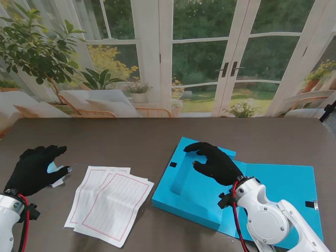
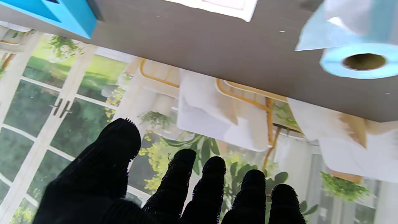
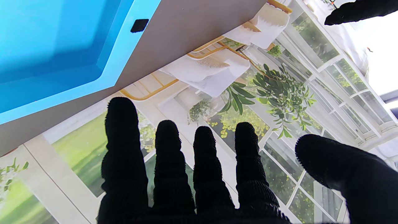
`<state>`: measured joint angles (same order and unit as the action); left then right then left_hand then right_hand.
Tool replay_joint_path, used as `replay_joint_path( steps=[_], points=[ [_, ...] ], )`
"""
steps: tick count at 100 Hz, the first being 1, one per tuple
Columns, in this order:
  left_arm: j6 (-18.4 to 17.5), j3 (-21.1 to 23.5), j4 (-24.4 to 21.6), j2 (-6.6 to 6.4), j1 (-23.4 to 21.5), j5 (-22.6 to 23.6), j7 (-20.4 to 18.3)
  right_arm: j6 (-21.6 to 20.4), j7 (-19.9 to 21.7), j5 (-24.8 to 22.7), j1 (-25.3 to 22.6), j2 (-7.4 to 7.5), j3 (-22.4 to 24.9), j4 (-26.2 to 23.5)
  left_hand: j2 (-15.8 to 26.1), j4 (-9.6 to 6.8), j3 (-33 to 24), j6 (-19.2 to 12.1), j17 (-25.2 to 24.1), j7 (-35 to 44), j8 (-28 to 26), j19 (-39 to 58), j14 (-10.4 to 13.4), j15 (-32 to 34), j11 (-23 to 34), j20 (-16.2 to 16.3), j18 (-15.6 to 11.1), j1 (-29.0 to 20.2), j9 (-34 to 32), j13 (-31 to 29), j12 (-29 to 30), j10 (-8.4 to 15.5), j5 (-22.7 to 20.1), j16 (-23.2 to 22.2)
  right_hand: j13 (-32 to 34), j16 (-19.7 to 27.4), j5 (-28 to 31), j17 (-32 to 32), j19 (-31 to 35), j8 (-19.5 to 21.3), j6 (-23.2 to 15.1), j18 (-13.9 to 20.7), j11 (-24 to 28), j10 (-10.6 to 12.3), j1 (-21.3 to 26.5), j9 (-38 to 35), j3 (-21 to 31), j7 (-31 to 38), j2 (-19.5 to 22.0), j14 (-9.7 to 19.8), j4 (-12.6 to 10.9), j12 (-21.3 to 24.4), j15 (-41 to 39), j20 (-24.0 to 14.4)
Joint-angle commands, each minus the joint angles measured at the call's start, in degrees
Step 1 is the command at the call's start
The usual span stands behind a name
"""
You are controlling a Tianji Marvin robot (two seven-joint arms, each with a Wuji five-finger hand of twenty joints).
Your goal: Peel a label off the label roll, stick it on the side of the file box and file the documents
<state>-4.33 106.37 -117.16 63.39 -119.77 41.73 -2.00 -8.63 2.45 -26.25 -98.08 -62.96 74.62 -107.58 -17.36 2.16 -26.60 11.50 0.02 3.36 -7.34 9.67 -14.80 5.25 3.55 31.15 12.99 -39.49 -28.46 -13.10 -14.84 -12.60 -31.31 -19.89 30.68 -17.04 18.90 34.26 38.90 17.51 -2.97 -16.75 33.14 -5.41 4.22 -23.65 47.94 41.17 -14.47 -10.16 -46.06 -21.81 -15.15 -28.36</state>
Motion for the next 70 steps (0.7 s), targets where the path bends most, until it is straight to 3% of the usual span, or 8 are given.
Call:
replay_joint_path(
  steps=[1,22,25,43,47,54,59,70],
  points=[
    [-0.18,1.06,1.82,0.31,-0.88,0.93,-0.58,-0.31,0.85,-0.20,-0.42,-0.12,-0.50,-0.02,-1.64,1.34,-1.54,-1.60,-2.26,-1.16,0.71,-1.73,1.94,-0.90,-0.79,0.24,-3.12,1.23,3.06,2.99,0.34,1.79,2.62,0.05,0.39,-0.28,-0.94,-25.87,-1.37,0.77,0.25,0.34,-0.40,0.06,1.07,-0.46,0.03,0.50,-0.33,0.17,-0.65,-0.23,-0.24,-1.22],
    [-0.34,4.29,4.83,0.04,-1.25,3.52,-1.66,-0.18,0.88,-0.09,-0.46,-0.10,-1.14,0.24,-3.74,1.82,-3.52,-1.90,-3.27,-1.96,1.55,-2.20,3.40,-0.91,-0.74,0.03,-4.69,2.60,5.90,4.62,0.44,2.88,5.44,0.09,0.50,-0.28,-0.87,-25.87,-1.41,0.73,0.29,0.33,-0.31,0.01,1.18,-0.61,-0.02,0.60,-0.19,0.15,-0.73,-0.23,-0.32,-1.30],
    [-0.27,4.64,5.38,-0.03,-1.07,3.81,-1.89,-0.15,0.90,-0.02,-0.48,-0.10,-1.20,0.28,-4.37,2.44,-6.02,-1.83,-3.36,-1.87,2.02,-2.37,3.47,-0.71,-0.45,-0.18,-4.83,3.90,6.21,4.85,0.58,3.02,5.70,0.10,0.35,-0.25,-0.84,-25.92,-1.43,0.73,0.34,0.34,-0.31,-0.03,1.22,-0.60,-0.01,0.64,-0.19,0.07,-0.75,-0.23,-0.27,-1.31],
    [-0.26,5.01,10.05,-0.28,1.38,4.83,-1.41,-0.08,1.05,-0.08,-0.50,-0.06,-1.51,0.48,-5.78,2.89,-7.07,-2.08,-4.43,-1.74,2.25,-2.91,3.72,-0.69,-0.37,-0.52,-5.35,4.45,6.53,5.14,0.62,3.30,5.83,0.12,0.58,-0.28,-0.84,-25.86,-1.41,0.69,0.41,0.28,-0.23,-0.11,1.26,-0.73,-0.09,0.73,-0.08,0.12,-0.80,-0.23,-0.43,-1.37],
    [-0.41,4.85,11.13,-0.36,2.05,5.27,-1.08,-0.04,1.04,-0.04,-0.49,-0.07,-1.58,0.48,-6.24,3.36,-8.67,-2.10,-4.28,-1.40,2.32,-3.86,3.80,-0.58,-0.17,-1.71,-5.31,5.36,6.23,5.20,0.59,3.25,5.50,0.09,0.56,-0.28,-0.82,-25.82,-1.39,0.68,0.43,0.30,-0.20,-0.09,1.27,-0.75,-0.11,0.77,-0.03,0.16,-0.82,-0.23,-0.44,-1.39],
    [-0.55,4.43,13.00,-0.49,3.33,5.57,-0.79,0.05,0.99,0.07,-0.46,-0.09,-1.71,0.48,-6.49,3.61,-8.86,-2.14,-3.15,-1.30,2.52,-8.57,4.08,-1.05,-0.25,-9.54,-5.65,5.82,6.41,5.84,0.79,3.54,5.29,0.69,0.58,-0.28,-0.83,-25.86,-1.41,0.66,0.51,0.28,-0.18,-0.18,1.28,-0.81,-0.13,0.81,-0.03,0.04,-0.84,-0.22,-0.47,-1.40],
    [-0.77,3.99,14.48,-0.57,4.43,5.72,-0.32,0.09,0.96,0.15,-0.43,-0.10,-1.83,0.49,-6.75,3.63,-9.26,-1.89,-2.77,-1.23,2.54,-9.66,4.05,-0.99,-0.14,-13.00,-5.78,5.91,6.25,5.81,0.80,3.55,5.12,0.74,0.63,-0.28,-0.80,-25.82,-1.39,0.64,0.49,0.30,-0.14,-0.13,1.27,-0.91,-0.16,0.83,0.00,-0.01,-0.85,-0.22,-0.50,-1.41],
    [-1.18,3.17,17.40,-0.94,6.93,6.39,-0.34,0.17,0.90,0.26,-0.29,-0.12,-2.24,0.66,-7.04,3.67,-9.48,-1.46,-2.61,-1.24,2.56,-9.29,4.00,-0.97,-0.12,-13.89,-5.76,5.98,6.38,5.91,0.82,3.37,5.16,0.75,0.61,-0.27,-0.77,-25.84,-1.39,0.61,0.52,0.29,-0.15,-0.17,1.29,-0.89,-0.18,0.90,0.05,0.13,-0.88,-0.20,-0.54,-1.43]
  ],
)
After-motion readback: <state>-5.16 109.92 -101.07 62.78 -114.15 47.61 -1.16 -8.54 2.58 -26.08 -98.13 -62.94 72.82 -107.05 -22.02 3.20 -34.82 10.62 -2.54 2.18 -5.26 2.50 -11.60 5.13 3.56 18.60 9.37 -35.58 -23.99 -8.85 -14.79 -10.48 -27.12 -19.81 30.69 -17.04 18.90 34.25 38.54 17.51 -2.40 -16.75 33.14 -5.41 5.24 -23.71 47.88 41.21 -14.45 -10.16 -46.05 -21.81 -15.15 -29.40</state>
